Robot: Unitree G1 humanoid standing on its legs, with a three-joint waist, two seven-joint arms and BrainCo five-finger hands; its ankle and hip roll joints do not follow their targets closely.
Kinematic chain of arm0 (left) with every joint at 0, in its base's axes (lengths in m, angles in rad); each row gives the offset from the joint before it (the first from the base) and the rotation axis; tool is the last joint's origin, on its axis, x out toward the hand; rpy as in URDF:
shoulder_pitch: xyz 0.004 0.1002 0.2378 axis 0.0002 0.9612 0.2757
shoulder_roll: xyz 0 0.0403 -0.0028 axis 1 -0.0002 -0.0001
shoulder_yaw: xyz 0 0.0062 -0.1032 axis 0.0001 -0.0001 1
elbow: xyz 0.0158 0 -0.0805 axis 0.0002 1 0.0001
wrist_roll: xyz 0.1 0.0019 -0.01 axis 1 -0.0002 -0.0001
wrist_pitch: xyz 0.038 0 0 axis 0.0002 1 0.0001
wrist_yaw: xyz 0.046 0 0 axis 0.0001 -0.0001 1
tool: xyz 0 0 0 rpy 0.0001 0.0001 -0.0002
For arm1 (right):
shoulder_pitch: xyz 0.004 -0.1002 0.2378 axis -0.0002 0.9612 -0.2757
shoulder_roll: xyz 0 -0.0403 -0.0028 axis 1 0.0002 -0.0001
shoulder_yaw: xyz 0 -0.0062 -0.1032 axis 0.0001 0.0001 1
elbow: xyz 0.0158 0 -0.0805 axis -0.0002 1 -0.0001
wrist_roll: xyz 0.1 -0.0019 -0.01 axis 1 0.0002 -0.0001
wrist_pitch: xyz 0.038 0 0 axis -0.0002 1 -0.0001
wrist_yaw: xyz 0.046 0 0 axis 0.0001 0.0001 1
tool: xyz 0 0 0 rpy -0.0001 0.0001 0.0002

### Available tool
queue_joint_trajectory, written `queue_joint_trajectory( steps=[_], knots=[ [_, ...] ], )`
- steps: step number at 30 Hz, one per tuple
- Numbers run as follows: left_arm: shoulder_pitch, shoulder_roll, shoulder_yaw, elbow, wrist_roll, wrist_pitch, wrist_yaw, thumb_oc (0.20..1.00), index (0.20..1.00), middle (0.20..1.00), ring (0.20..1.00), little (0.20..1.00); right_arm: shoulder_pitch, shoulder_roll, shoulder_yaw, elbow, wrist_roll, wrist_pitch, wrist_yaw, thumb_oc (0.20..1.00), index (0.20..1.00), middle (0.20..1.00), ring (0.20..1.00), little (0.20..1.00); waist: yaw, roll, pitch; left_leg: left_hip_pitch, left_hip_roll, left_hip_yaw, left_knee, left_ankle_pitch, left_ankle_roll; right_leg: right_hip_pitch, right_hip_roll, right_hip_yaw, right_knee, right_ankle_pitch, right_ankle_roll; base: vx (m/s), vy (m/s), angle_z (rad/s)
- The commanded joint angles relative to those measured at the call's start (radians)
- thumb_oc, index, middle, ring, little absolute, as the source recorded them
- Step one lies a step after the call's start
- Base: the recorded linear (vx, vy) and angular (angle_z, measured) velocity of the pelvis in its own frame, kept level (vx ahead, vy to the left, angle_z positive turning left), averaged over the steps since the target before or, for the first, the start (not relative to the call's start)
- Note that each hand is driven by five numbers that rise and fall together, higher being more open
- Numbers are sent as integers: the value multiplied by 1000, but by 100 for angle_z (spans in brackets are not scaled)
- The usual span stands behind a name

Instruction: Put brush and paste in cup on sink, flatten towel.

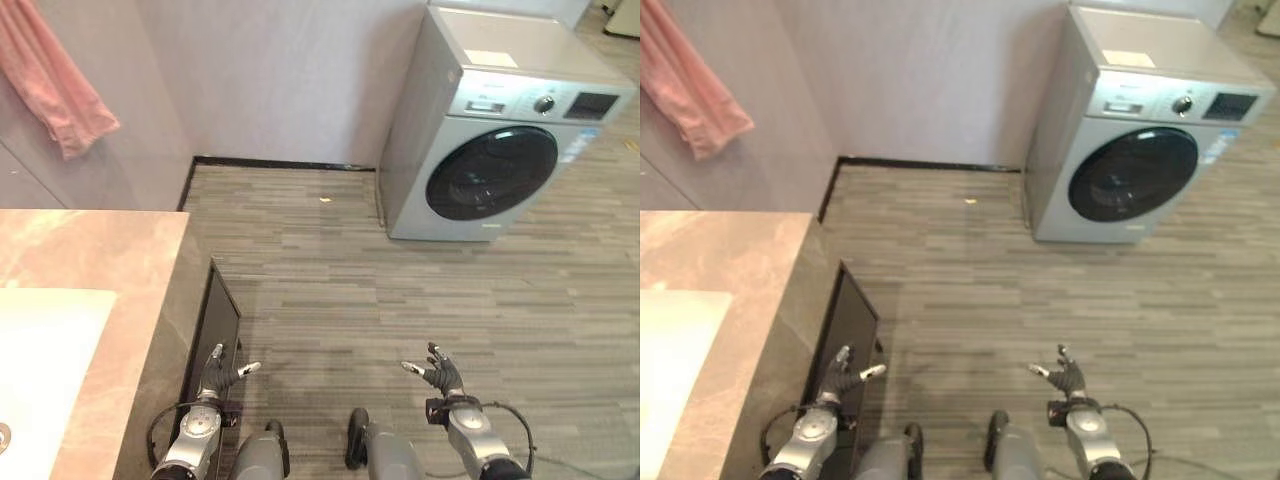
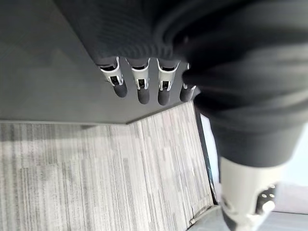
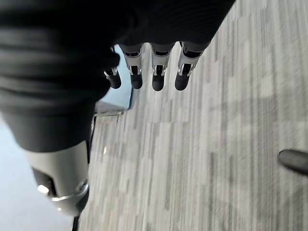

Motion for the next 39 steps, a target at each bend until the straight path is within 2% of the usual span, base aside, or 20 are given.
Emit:
queue_joint_trajectory(
  steps=[1,3,8,10,11,13,16,18,19,20,21,22,23,28,30,31,33,34,36,39],
  knots=[
    [-13,43,5,-92,-13,-53,13,1000,1000,1000,1000,1000,-1,-11,-3,-108,9,-60,-19,1000,1000,1000,1000,1000,-8,24,9,141,-18,-29,-133,22,9,-14,-17,12,245,163,33,237,89,6],
    [-11,45,8,-95,-15,-54,14,1000,1000,1000,1000,1000,8,-9,-4,-121,14,-62,-16,1000,1000,1000,1000,1000,-14,23,4,152,-24,-37,-139,21,6,-12,-18,7,217,155,30,209,25,14],
    [-68,41,20,-23,-30,-56,43,1000,1000,1000,1000,1000,-43,-20,32,-102,13,-68,-25,1000,1000,1000,1000,1000,-30,-10,-9,198,-30,-58,-163,3,-31,-63,12,-49,-107,111,1,240,-63,2],
    [-60,39,17,-33,-26,-57,47,1000,1000,1000,1000,1000,-24,-31,32,-122,10,-66,-25,1000,1000,1000,1000,1000,-33,-16,-18,193,-20,-72,-116,-5,-45,-31,24,5,-92,90,4,374,-161,17],
    [-49,41,13,-30,-22,-55,42,1000,1000,1000,1000,1000,-11,-36,45,-143,12,-65,-10,1000,1000,1000,1000,1000,-33,-25,-29,142,10,-59,56,64,-91,29,94,43,-120,28,-46,445,-243,42],
    [-62,41,7,-17,-20,-51,34,1000,1000,1000,1000,1000,-10,-47,50,-143,13,-68,-8,1000,1000,1000,1000,1000,-19,-41,-17,36,56,-67,262,191,-128,87,123,25,-158,6,-94,325,-281,37],
    [-70,39,3,-13,-24,-51,28,1000,1000,1000,1000,1000,5,-66,47,-156,9,-66,-7,1000,1000,1000,1000,1000,-3,-57,7,-47,62,-51,368,210,-129,138,125,10,-193,-11,-118,219,-136,-16],
    [-76,40,-8,-13,-15,-48,22,1000,1000,1000,1000,1000,11,-74,41,-154,0,-60,-6,1000,1000,1000,1000,1000,3,-57,12,-119,48,-38,289,181,-122,180,122,8,-229,-21,-112,328,-49,8],
    [-78,42,-11,-4,-5,-47,18,1000,1000,1000,1000,1000,14,-77,33,-152,-1,-61,-9,1000,1000,1000,1000,1000,-1,-53,3,-147,72,4,203,187,-121,200,123,-2,-253,-32,-107,430,54,24],
    [-73,39,-18,0,11,-46,18,1000,1000,1000,1000,1000,24,-76,26,-148,-3,-67,-13,1000,1000,1000,1000,1000,10,-35,-11,-176,93,57,1,210,-117,240,135,-5,-288,-43,-94,436,54,19],
    [-72,39,-18,0,11,-46,19,1000,1000,1000,1000,1000,25,-76,26,-148,-4,-67,-13,1000,1000,1000,1000,1000,10,-38,-10,-167,89,60,-9,213,-116,244,131,-4,-290,-44,-93,660,156,28],
    [-60,39,-12,-5,18,-50,18,1000,1000,1000,1000,1000,38,-77,27,-152,-24,-68,-16,1000,1000,1000,1000,1000,33,-5,-29,-171,69,44,-230,317,-135,296,167,9,-336,-54,-81,534,149,31],
    [-54,38,-9,-4,15,-50,16,1000,1000,1000,1000,1000,39,-77,28,-150,-32,-65,-13,1000,1000,1000,1000,1000,43,-1,-33,-162,61,30,-290,353,-139,325,168,15,-348,-60,-76,531,148,20],
    [-23,38,8,-5,26,-42,2,1000,1000,1000,1000,1000,29,-50,37,-150,-49,-47,10,1000,1000,1000,1000,1000,58,-20,-62,-119,6,-10,-250,303,-89,336,124,46,-266,-49,-36,431,146,-47],
    [-14,48,18,-8,31,-35,2,1000,1000,1000,1000,1000,27,-30,36,-155,-48,-44,17,1000,1000,1000,1000,1000,66,-31,-63,-86,-20,6,-237,256,-44,279,81,49,-56,62,3,452,274,-42],
    [-7,55,26,-10,46,-31,7,1000,1000,1000,1000,1000,29,-21,38,-169,-63,-41,19,1000,1000,1000,1000,1000,61,-21,-50,-31,-30,20,-243,222,-14,217,36,13,103,186,13,342,245,-12],
    [-7,62,30,-15,50,-28,12,1000,1000,1000,1000,1000,29,-18,35,-179,-68,-42,15,1000,1000,1000,1000,1000,55,-11,-37,-1,-29,22,-247,208,-3,178,15,-18,187,198,13,348,219,10],
    [-4,70,33,-17,65,-27,14,1000,1000,1000,1000,1000,29,-18,38,-194,-80,-41,14,1000,1000,1000,1000,1000,36,4,-27,51,-32,5,-255,184,5,112,27,-13,219,155,10,355,175,15],
    [-7,75,34,-17,70,-31,20,1000,1000,1000,1000,1000,34,-16,37,-204,-78,-44,20,1000,1000,1000,1000,1000,25,8,-25,73,-36,-8,-262,179,0,79,44,-8,173,130,1,380,73,9],
    [-24,67,24,2,68,-33,15,1000,1000,1000,1000,1000,41,-16,29,-197,-67,-47,19,1000,1000,1000,1000,1000,3,5,-23,119,-62,-60,-267,148,-16,41,45,-2,-39,94,-13,392,-39,31]
  ],
)
